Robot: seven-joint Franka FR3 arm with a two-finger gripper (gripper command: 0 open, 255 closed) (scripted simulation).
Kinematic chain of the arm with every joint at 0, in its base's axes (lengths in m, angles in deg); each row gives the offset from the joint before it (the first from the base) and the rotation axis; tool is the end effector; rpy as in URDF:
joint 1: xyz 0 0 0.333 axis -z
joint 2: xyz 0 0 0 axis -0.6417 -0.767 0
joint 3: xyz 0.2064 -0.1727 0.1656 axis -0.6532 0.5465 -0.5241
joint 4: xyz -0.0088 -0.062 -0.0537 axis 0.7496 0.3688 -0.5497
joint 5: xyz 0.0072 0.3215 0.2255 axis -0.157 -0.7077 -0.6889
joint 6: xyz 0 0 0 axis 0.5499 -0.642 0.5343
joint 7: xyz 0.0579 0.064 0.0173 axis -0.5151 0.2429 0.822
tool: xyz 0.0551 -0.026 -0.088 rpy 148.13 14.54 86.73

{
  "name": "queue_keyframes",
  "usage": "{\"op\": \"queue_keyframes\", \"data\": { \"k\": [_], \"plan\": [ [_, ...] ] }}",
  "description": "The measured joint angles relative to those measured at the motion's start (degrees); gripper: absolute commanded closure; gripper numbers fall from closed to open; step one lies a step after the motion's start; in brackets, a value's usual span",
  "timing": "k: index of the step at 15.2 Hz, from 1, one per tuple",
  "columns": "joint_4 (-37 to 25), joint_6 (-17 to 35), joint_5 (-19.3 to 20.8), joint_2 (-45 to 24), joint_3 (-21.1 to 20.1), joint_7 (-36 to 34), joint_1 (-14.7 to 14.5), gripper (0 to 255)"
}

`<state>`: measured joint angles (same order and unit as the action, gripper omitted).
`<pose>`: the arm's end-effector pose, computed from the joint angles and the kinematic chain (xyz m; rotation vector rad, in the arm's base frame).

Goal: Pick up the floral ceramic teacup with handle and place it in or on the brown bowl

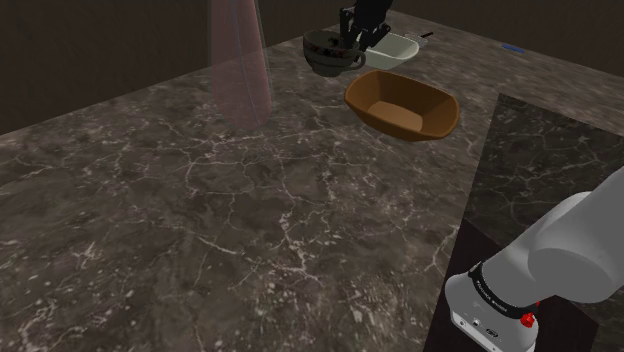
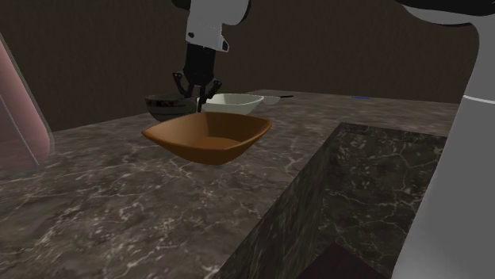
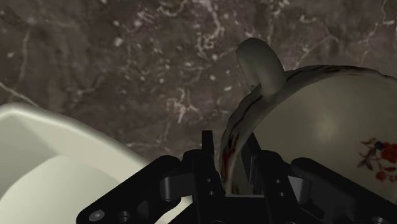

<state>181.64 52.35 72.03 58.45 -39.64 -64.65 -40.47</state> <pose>0.5704 0.0171 0.5942 -2.8908 0.5079 -0.0882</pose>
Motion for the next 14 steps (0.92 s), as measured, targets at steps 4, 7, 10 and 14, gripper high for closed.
{"op": "queue_keyframes", "data": {
  "k": [4,7,10,14],
  "plan": [
    [-0.26,-0.28,0.03,0.01,0.00,-0.07,0.00,255],
    [-2.50,-2.29,0.08,-0.24,0.05,-0.38,0.05,255],
    [-5.61,-4.68,0.12,-0.93,0.14,-0.66,0.14,255],
    [-9.61,-7.88,0.17,-1.67,0.12,-1.31,0.13,255]
  ]
}}
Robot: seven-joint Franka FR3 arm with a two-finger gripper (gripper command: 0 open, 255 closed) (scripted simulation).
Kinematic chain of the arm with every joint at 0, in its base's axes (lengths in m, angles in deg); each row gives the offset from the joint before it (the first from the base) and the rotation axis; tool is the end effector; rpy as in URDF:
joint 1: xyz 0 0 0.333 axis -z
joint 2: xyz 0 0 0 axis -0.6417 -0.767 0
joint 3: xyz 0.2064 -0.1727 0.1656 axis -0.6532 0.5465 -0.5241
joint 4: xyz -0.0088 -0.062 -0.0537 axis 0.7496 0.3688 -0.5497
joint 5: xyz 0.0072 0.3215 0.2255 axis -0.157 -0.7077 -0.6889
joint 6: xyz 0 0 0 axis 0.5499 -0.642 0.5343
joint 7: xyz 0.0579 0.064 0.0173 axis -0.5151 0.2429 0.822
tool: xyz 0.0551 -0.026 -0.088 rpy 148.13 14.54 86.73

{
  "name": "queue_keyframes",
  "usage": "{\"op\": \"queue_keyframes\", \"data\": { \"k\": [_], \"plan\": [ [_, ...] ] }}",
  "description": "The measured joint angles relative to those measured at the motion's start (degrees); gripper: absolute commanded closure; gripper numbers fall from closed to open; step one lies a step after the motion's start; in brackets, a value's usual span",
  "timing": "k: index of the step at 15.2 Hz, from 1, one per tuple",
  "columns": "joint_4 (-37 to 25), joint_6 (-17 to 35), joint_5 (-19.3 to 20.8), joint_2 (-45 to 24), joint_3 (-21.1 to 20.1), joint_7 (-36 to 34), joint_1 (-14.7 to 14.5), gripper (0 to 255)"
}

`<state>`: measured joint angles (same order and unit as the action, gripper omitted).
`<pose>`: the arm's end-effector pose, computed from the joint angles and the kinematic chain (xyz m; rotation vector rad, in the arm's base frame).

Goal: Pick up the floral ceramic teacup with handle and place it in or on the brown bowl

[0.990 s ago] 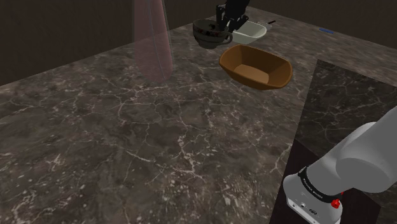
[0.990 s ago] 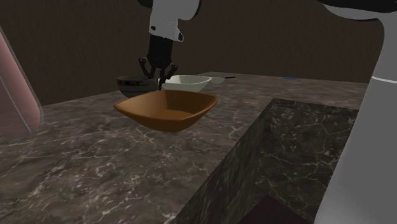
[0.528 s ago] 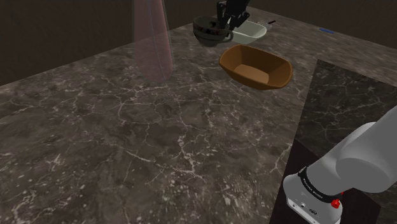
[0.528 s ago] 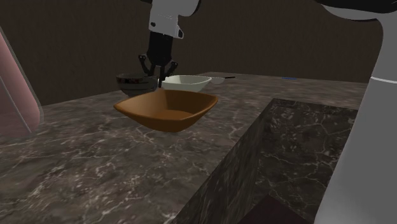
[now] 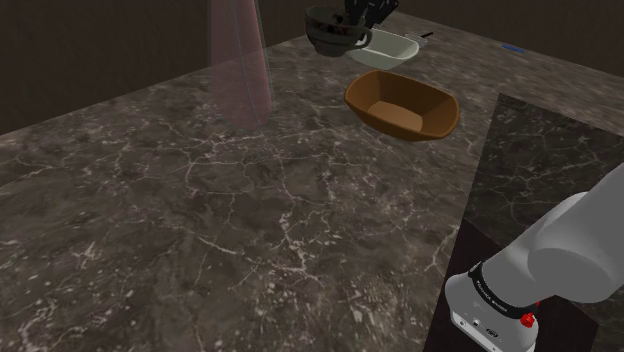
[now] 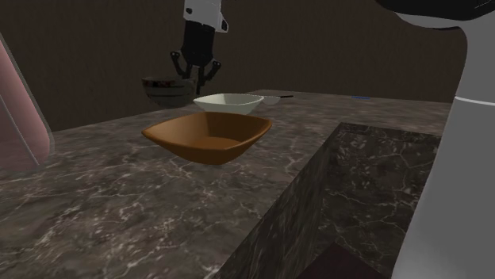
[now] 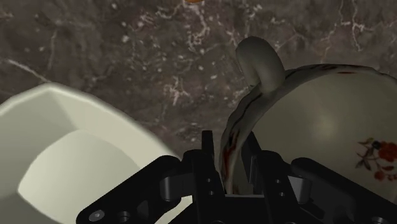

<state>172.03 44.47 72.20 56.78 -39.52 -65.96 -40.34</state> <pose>0.5699 0.0171 0.6455 -2.8911 0.5083 -0.0872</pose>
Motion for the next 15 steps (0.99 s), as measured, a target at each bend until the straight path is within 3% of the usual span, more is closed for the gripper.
{"op": "queue_keyframes", "data": {
  "k": [13,15],
  "plan": [
    [-17.20,-11.85,-0.21,-5.20,0.14,-1.93,0.27,255],
    [-13.11,-11.20,-0.12,-1.78,0.05,-2.03,0.11,255]
  ]
}}
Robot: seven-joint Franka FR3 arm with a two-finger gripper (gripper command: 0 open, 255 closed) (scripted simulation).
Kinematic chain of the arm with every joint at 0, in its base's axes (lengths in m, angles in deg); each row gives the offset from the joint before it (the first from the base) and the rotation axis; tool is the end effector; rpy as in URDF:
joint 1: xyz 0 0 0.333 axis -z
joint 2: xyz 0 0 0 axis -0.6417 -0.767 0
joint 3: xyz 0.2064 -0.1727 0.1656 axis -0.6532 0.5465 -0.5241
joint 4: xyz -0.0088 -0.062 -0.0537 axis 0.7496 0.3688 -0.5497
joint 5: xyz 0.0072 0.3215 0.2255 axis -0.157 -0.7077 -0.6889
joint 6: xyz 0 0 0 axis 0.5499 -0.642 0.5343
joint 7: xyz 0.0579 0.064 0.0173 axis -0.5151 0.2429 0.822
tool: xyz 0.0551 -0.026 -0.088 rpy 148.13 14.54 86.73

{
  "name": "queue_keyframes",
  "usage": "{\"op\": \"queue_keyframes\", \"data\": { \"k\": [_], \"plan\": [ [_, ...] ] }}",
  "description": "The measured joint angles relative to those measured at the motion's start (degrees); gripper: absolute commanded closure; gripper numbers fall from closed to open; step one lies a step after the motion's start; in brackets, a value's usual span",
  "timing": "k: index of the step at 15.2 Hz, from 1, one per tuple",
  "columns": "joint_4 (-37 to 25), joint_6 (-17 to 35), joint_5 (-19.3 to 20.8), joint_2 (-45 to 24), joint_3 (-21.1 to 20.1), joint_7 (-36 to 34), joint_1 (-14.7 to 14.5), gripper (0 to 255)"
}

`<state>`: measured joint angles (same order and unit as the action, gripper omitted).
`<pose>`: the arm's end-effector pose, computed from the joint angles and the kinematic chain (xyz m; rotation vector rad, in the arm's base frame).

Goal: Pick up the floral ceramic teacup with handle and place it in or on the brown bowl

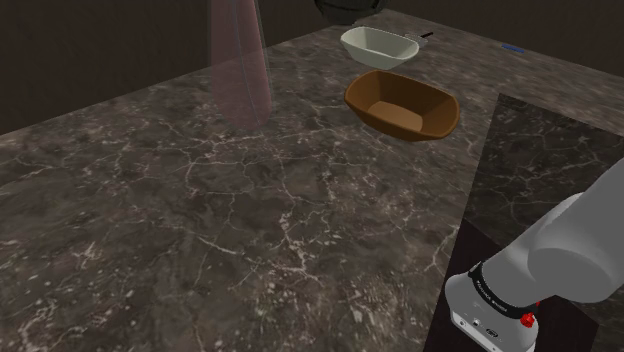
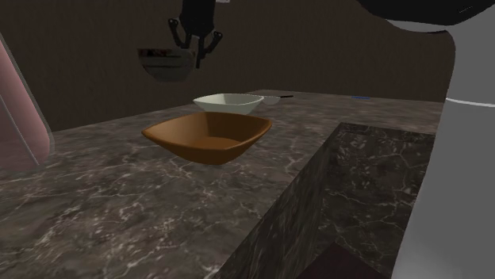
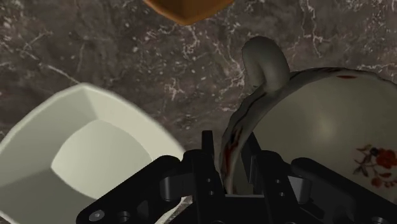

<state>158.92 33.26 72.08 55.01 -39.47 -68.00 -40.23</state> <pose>0.5532 0.0192 0.7161 -2.8914 0.5087 -0.0859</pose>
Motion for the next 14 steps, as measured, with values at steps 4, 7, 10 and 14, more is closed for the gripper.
{"op": "queue_keyframes", "data": {
  "k": [4,7,10,14],
  "plan": [
    [10.04,1.00,0.14,9.12,-0.11,-0.04,-0.16,255],
    [18.51,2.19,0.20,16.45,-0.44,-0.29,-0.31,255],
    [25.14,1.84,0.17,23.55,-0.79,-0.84,-0.42,255],
    [31.02,-0.21,-0.01,31.61,-1.13,-1.64,-0.49,255]
  ]
}}
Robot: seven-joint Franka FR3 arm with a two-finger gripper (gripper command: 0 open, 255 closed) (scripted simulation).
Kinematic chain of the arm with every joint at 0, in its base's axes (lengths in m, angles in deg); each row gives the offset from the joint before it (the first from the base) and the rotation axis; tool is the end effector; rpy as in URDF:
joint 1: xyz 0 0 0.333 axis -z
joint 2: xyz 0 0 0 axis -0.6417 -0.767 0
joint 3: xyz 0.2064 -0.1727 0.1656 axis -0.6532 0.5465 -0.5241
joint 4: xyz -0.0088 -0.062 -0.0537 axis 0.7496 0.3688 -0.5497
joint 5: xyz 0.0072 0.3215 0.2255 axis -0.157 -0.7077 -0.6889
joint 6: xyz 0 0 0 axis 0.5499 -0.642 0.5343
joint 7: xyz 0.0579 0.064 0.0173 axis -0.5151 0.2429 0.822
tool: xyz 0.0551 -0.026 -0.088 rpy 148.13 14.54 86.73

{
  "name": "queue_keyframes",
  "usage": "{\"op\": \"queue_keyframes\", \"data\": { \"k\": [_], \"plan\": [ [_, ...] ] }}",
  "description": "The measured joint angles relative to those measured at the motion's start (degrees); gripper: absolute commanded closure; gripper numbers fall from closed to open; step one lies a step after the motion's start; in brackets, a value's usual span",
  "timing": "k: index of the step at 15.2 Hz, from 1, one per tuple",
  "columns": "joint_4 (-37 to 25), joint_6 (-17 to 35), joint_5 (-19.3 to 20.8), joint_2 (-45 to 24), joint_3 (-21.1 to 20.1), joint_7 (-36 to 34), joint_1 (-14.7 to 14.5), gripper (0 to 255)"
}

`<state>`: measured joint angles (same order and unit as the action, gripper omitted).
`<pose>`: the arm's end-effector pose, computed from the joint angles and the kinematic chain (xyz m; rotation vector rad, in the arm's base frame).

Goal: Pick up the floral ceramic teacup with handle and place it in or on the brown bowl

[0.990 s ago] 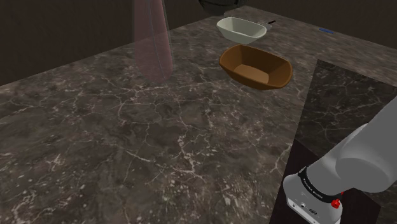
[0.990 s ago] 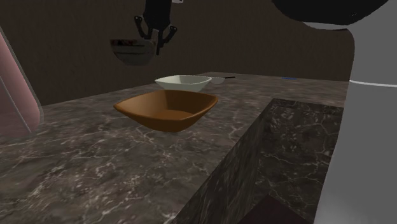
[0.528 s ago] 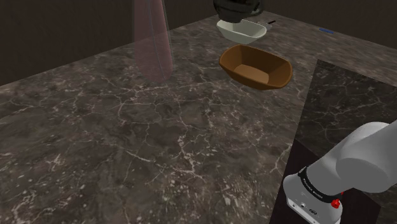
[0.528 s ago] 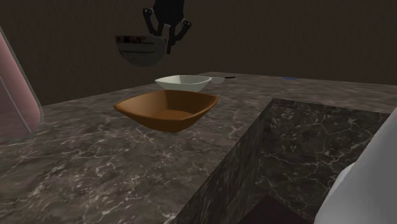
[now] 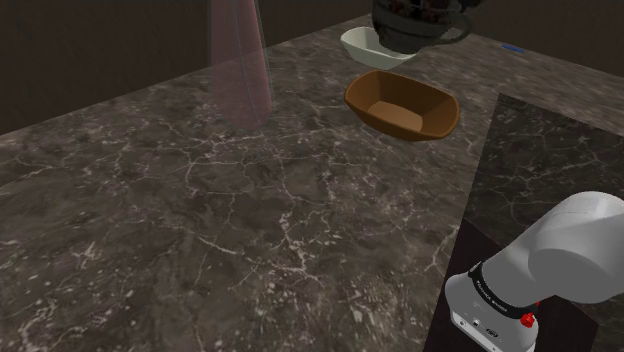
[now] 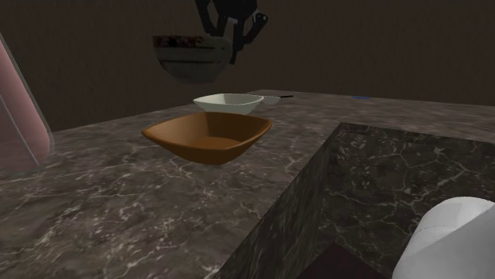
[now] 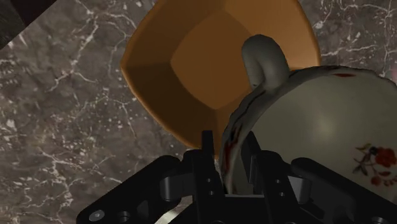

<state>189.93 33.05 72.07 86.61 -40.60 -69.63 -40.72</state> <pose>0.3736 0.0318 0.7272 -2.8911 0.5079 -0.0877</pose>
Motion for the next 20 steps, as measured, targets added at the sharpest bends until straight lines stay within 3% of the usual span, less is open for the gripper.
{"op": "queue_keyframes", "data": {
  "k": [6,16,20],
  "plan": [
    [7.96,1.67,-0.17,6.25,-0.35,0.05,0.03,255],
    [18.27,8.67,-0.33,9.44,-0.69,1.31,0.18,255],
    [19.53,9.54,-0.34,9.81,-0.68,1.52,0.20,255]
  ]
}}
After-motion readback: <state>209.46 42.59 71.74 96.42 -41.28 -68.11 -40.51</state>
